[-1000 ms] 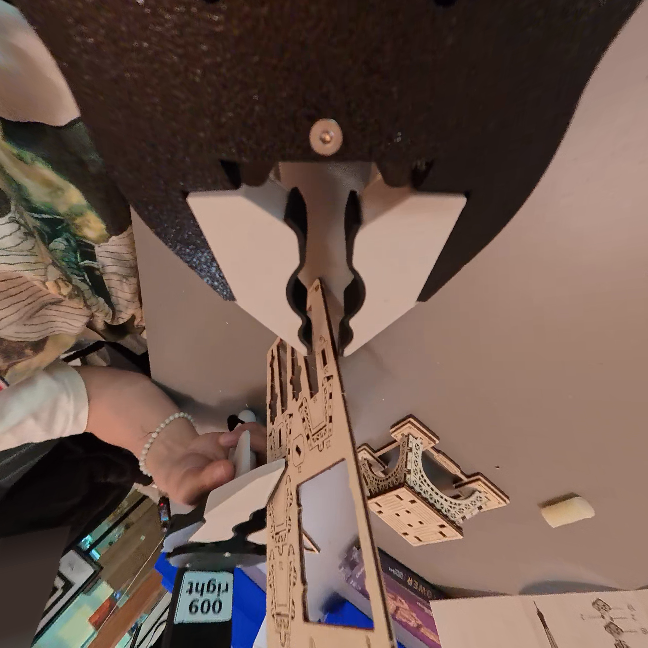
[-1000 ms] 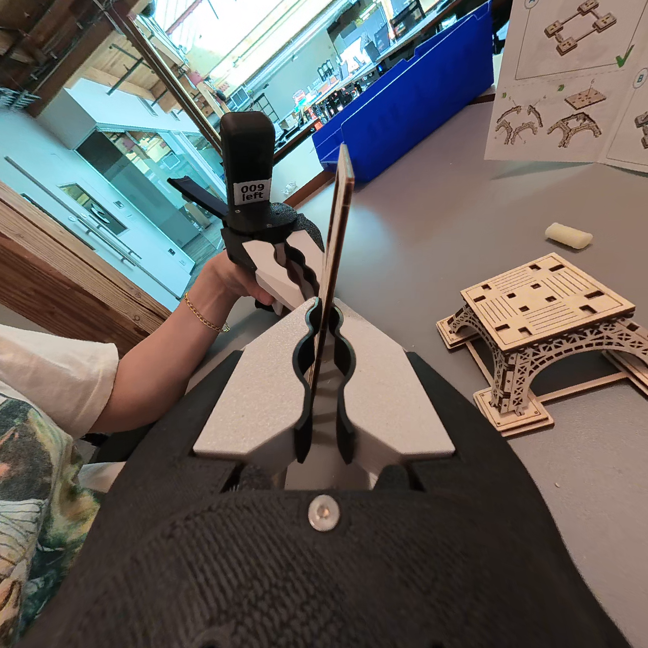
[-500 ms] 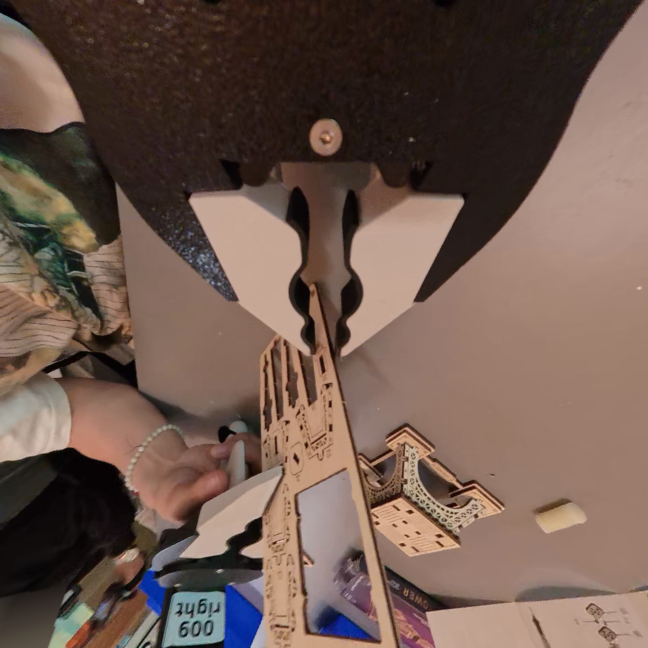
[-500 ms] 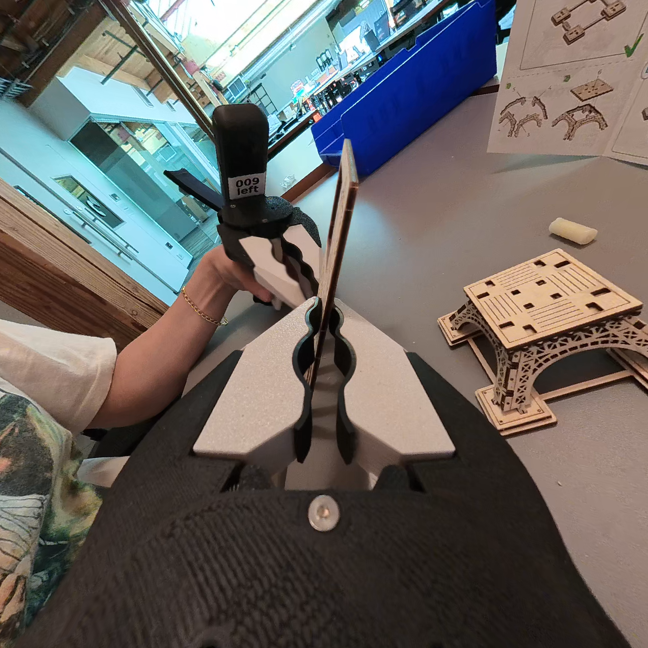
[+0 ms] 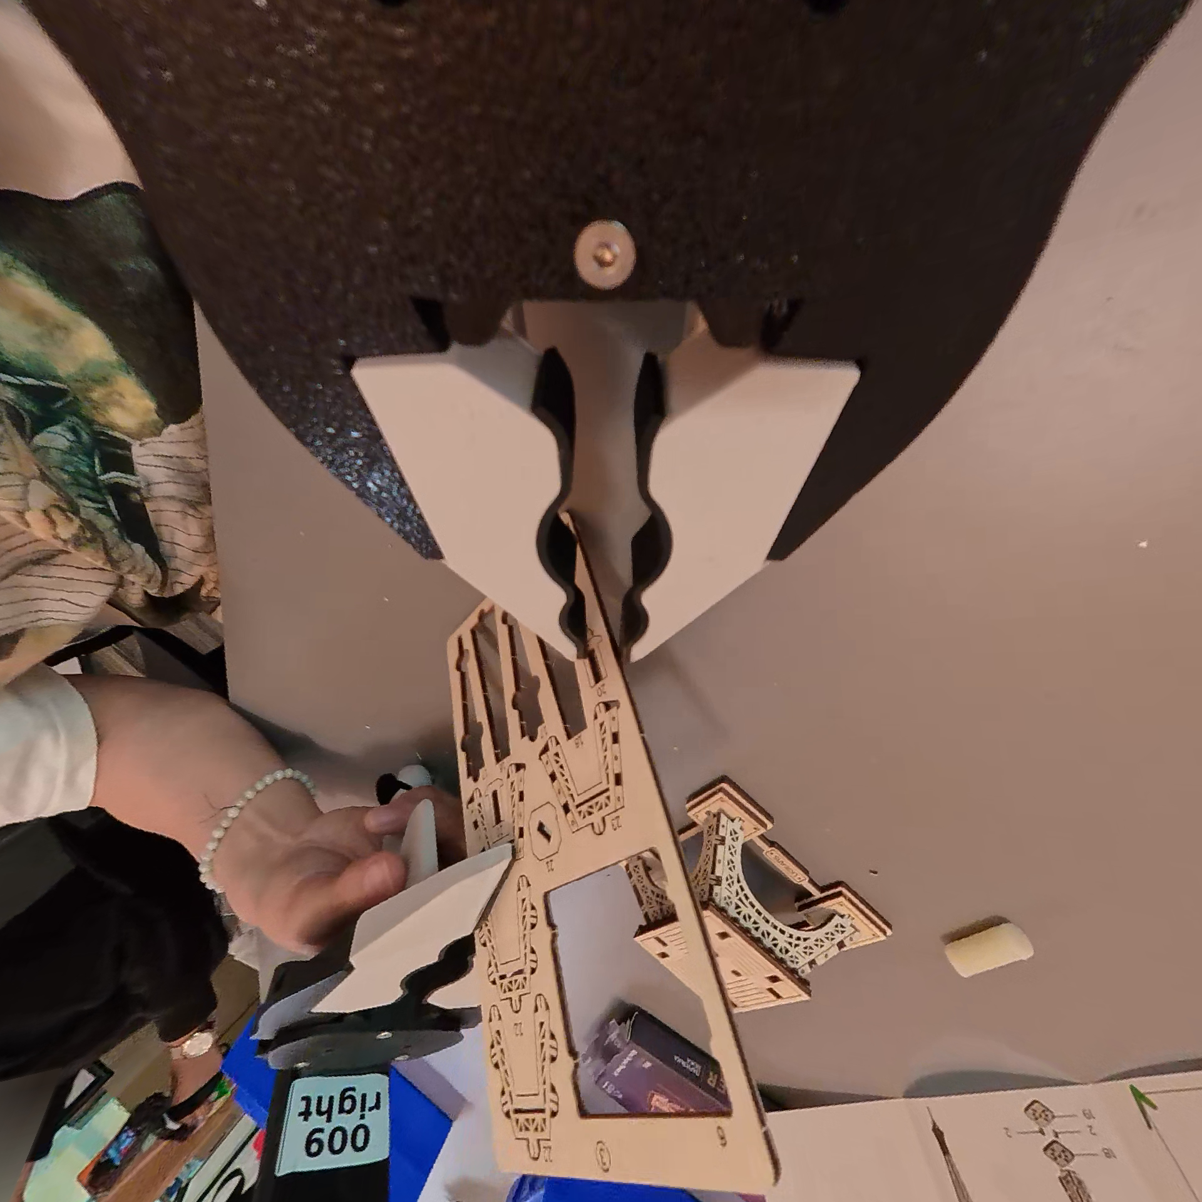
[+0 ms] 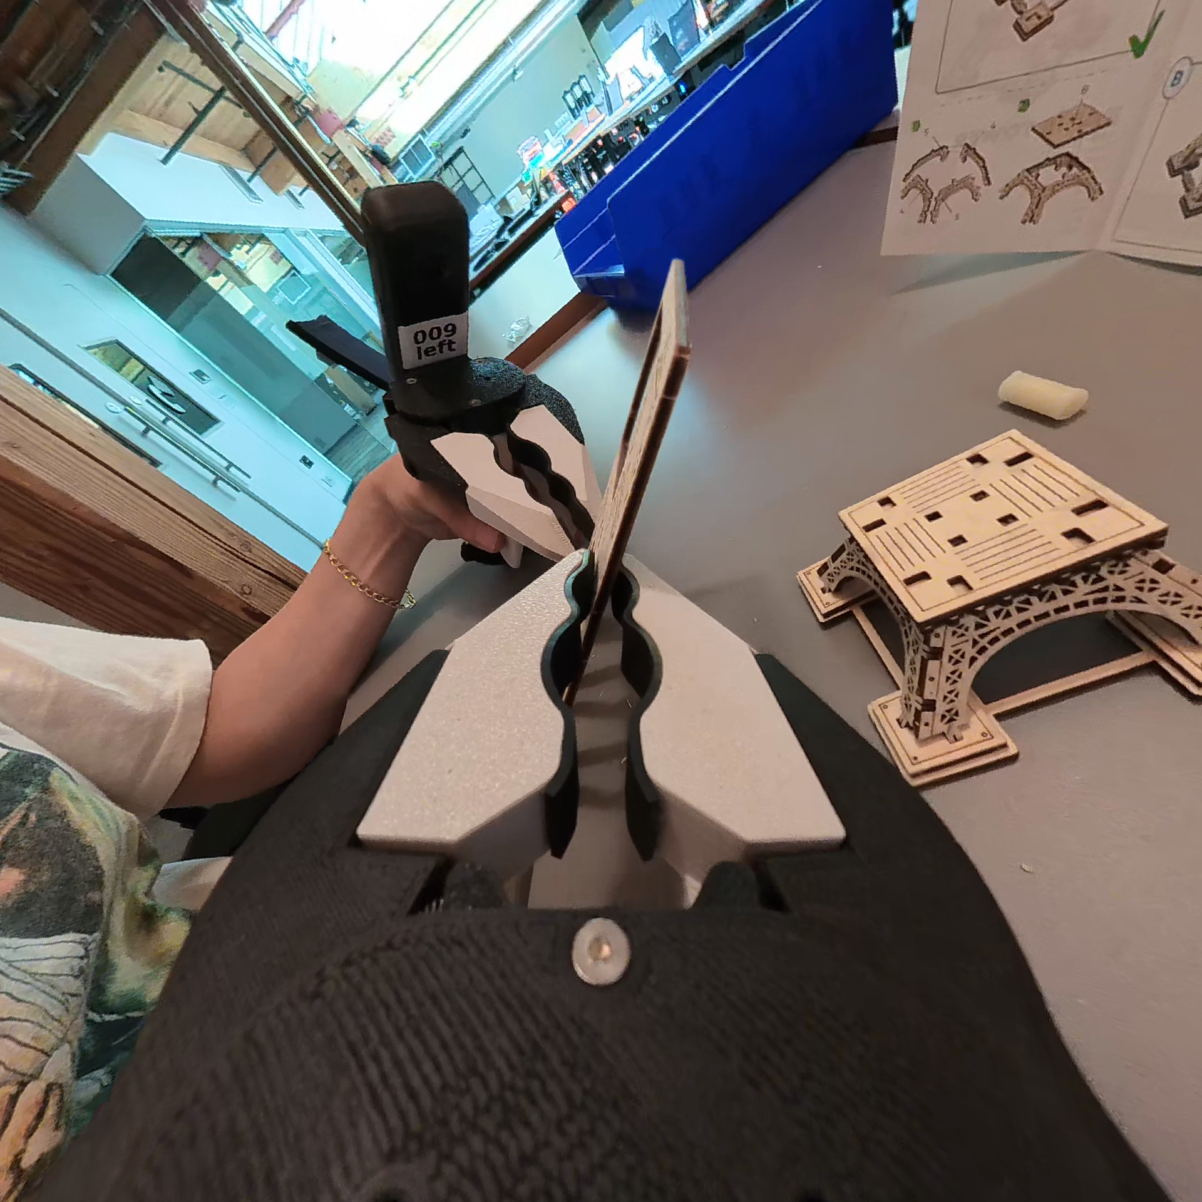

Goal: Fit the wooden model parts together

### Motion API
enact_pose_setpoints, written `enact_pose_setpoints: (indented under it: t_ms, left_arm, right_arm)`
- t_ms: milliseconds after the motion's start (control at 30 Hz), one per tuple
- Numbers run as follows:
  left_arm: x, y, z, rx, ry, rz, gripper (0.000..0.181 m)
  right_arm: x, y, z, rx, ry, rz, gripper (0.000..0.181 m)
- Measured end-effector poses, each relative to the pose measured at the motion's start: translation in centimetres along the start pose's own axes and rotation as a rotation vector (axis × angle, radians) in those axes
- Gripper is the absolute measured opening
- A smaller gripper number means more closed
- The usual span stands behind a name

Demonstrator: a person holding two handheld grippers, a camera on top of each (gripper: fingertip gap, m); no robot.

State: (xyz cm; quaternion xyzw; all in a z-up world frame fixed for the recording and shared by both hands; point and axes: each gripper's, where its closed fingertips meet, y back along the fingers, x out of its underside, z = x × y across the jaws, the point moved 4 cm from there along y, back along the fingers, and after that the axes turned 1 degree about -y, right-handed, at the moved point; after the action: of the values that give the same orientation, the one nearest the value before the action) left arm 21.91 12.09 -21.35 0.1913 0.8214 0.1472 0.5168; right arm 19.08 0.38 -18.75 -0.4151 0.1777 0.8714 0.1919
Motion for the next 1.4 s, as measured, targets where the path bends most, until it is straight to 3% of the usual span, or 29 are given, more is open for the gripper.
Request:
enact_pose_setpoints:
  t_ms: [600, 967, 1067, 1167, 1300, 1400]
  left_arm:
    - [0.3, -0.8, 0.7, -0.059, 0.081, 0.031, 0.01]
    - [-0.1, 0.0, -0.6, 0.131, 0.103, -0.03, 0.007]
    - [-0.2, 0.0, -1.1, 0.17, 0.081, -0.029, 0.004]
    - [-0.6, -0.2, -1.5, 0.189, 0.056, -0.055, 0.002]
    - [-0.9, 0.1, -2.0, 0.225, 0.029, -0.085, 0.001]
    - [-1.0, 0.0, -2.2, 0.228, 0.019, -0.094, 0.001]
  right_arm:
    - [0.2, -0.1, -0.9, 0.069, -0.044, 0.016, 0.006]
    - [-0.1, 0.1, 0.8, -0.077, 0.019, -0.007, 0.002]
    - [-0.2, 0.2, 0.9, -0.082, 0.023, -0.017, 0.001]
    - [0.1, -0.2, 1.0, -0.087, 0.015, 0.001, 0.014]
    - [-0.1, -0.2, 0.9, -0.068, 0.019, -0.02, 0.008]
    - [-0.3, -0.1, 1.0, -0.077, 0.001, -0.05, 0.013]
